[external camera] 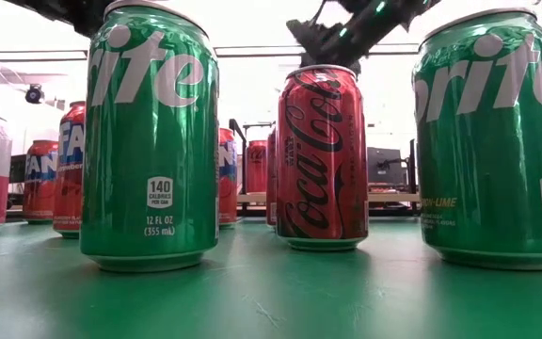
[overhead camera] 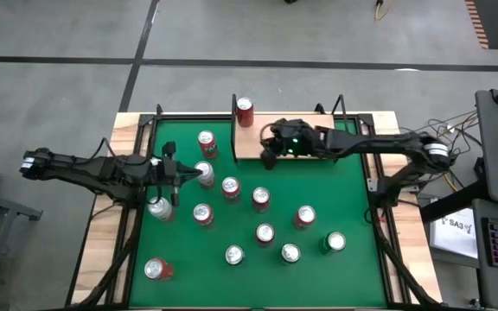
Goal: Place canned beverage on shelf
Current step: Put the red soda can on the shelf
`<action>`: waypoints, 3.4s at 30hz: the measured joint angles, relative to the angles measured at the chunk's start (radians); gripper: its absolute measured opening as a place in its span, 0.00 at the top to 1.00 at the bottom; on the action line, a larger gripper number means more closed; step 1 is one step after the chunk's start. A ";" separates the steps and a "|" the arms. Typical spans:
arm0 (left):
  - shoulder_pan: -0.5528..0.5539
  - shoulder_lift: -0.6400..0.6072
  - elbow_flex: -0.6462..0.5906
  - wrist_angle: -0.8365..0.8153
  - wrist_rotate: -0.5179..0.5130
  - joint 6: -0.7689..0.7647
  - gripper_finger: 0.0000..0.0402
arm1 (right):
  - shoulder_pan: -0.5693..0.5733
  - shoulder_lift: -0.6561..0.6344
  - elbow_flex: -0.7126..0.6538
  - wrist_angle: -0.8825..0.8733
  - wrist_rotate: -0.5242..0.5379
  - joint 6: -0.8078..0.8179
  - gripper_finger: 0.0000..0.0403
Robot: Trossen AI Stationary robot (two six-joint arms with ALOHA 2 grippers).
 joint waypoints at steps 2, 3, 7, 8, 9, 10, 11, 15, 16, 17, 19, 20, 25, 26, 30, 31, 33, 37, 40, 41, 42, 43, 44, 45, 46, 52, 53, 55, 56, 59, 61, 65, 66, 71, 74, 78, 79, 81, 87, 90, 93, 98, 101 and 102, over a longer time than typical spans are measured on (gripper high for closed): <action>0.000 0.006 0.000 -0.007 0.035 -0.072 1.00 | 0.025 -0.049 0.000 -0.046 0.005 0.000 0.97; 0.000 0.010 0.000 -0.004 0.064 -0.102 1.00 | 0.039 -0.068 0.000 -0.065 0.008 0.000 0.97; -0.003 0.036 0.000 0.037 0.211 -0.217 1.00 | 0.102 -0.125 -0.001 -0.105 0.009 0.000 0.97; -0.009 0.045 0.000 0.045 0.233 -0.247 1.00 | 0.122 -0.133 -0.002 -0.106 0.008 0.000 0.97; -0.015 0.057 0.002 0.049 0.247 -0.272 1.00 | 0.142 -0.141 -0.002 -0.108 0.008 0.000 0.97; -0.023 0.072 0.008 0.049 0.256 -0.293 1.00 | 0.163 -0.146 -0.002 -0.112 0.008 0.000 0.97; -0.035 0.089 0.015 0.049 0.258 -0.310 1.00 | 0.184 -0.149 -0.002 -0.112 0.008 0.000 0.97; -0.086 0.174 0.058 0.052 0.259 -0.345 1.00 | 0.272 -0.150 -0.002 -0.114 0.008 0.000 0.97; -0.101 0.198 0.069 0.049 0.258 -0.345 1.00 | 0.294 -0.150 -0.002 -0.114 0.008 0.001 0.97; -0.115 0.223 0.083 0.044 0.258 -0.344 1.00 | 0.313 -0.150 -0.002 -0.115 0.008 0.004 0.97; -0.139 0.270 0.116 0.027 0.259 -0.339 1.00 | 0.347 -0.150 -0.002 -0.121 0.008 0.010 0.97; -0.148 0.292 0.134 0.000 0.259 -0.340 1.00 | 0.362 -0.150 -0.002 -0.124 0.008 0.015 0.97; -0.183 0.386 0.242 -0.215 0.252 -0.370 1.00 | 0.418 -0.150 0.021 -0.176 0.006 0.061 0.97; -0.188 0.402 0.262 -0.254 0.252 -0.375 1.00 | 0.426 -0.150 0.029 -0.193 0.005 0.071 0.97; -0.209 0.451 0.331 -0.382 0.251 -0.388 1.00 | 0.454 -0.150 0.038 -0.231 0.006 0.106 0.97; -0.214 0.461 0.345 -0.406 0.251 -0.389 1.00 | 0.461 -0.150 0.040 -0.246 0.006 0.117 0.97; -0.220 0.477 0.372 -0.456 0.251 -0.390 1.00 | 0.474 -0.150 0.045 -0.281 0.006 0.147 0.97; -0.226 0.504 0.405 -0.523 0.252 -0.390 1.00 | 0.504 -0.150 0.047 -0.386 0.003 0.243 0.97; -0.226 0.516 0.407 -0.529 0.252 -0.390 1.00 | 0.529 -0.150 0.047 -0.475 -0.002 0.320 0.97; -0.226 0.519 0.407 -0.529 0.252 -0.390 1.00 | 0.537 -0.150 0.047 -0.504 -0.003 0.350 0.97; -0.226 0.522 0.407 -0.529 0.252 -0.390 1.00 | 0.546 -0.150 0.047 -0.531 -0.004 0.382 0.97; -0.226 0.525 0.407 -0.529 0.252 -0.390 1.00 | 0.555 -0.150 0.047 -0.552 -0.004 0.411 0.97; -0.226 0.528 0.407 -0.529 0.252 -0.390 1.00 | 0.565 -0.150 0.047 -0.570 -0.004 0.439 0.97; -0.226 0.530 0.407 -0.529 0.252 -0.390 1.00 | 0.574 -0.150 0.047 -0.582 -0.004 0.466 0.97; -0.226 0.531 0.407 -0.528 0.252 -0.390 1.00 | 0.582 -0.150 0.047 -0.592 -0.007 0.493 0.97; -0.226 0.545 0.407 -0.526 0.252 -0.390 1.00 | 0.600 -0.149 0.047 -0.619 -0.113 0.661 0.97; -0.226 0.548 0.407 -0.525 0.252 -0.390 1.00 | 0.600 -0.149 0.047 -0.620 -0.131 0.683 0.97; -0.226 0.554 0.407 -0.522 0.252 -0.390 1.00 | 0.600 -0.148 0.047 -0.622 -0.168 0.715 0.97; -0.226 0.556 0.407 -0.519 0.252 -0.390 1.00 | 0.599 -0.144 0.047 -0.622 -0.182 0.735 0.97; -0.226 0.563 0.407 -0.511 0.252 -0.390 1.00 | 0.600 -0.140 0.047 -0.630 -0.227 0.760 0.97; -0.226 0.567 0.407 -0.506 0.253 -0.390 1.00 | 0.600 -0.135 0.047 -0.639 -0.237 0.760 0.97; -0.223 0.571 0.407 -0.520 0.309 -0.418 1.00 | 0.600 -0.132 0.047 -0.660 -0.243 0.759 0.97; -0.222 0.570 0.407 -0.531 0.358 -0.416 1.00 | 0.599 -0.129 0.047 -0.659 -0.243 0.754 0.97; -0.218 0.568 0.407 -0.546 0.463 -0.391 0.99 | 0.599 -0.118 0.047 -0.659 -0.217 0.724 0.97; -0.217 0.572 0.407 -0.545 0.459 -0.387 0.99 | 0.599 -0.108 0.047 -0.658 -0.209 0.713 0.97; -0.218 0.579 0.407 -0.543 0.461 -0.392 0.99 | 0.599 -0.090 0.047 -0.658 -0.205 0.689 0.97; -0.218 0.581 0.407 -0.543 0.461 -0.392 0.99 | 0.599 -0.086 0.047 -0.658 -0.204 0.688 0.97; -0.217 0.586 0.407 -0.543 0.461 -0.392 0.99 | 0.599 -0.080 0.047 -0.658 -0.203 0.687 0.97; -0.216 0.594 0.407 -0.553 0.460 -0.347 0.99 | 0.599 -0.076 0.047 -0.658 -0.202 0.687 0.97; -0.216 0.593 0.407 -0.564 0.461 -0.337 0.98 | 0.599 -0.077 0.047 -0.658 -0.201 0.687 0.97; -0.215 0.592 0.407 -0.590 0.431 -0.329 0.94 | 0.599 -0.077 0.047 -0.658 -0.200 0.687 0.97; -0.214 0.592 0.407 -0.623 0.267 -0.310 0.81 | 0.599 -0.078 0.047 -0.657 -0.180 0.687 0.97; -0.215 0.592 0.407 -0.637 0.257 -0.299 0.69 | 0.599 -0.078 0.047 -0.657 -0.174 0.688 0.97; -0.215 0.592 0.407 -0.641 0.255 -0.300 0.64 | 0.599 -0.078 0.047 -0.657 -0.174 0.690 0.97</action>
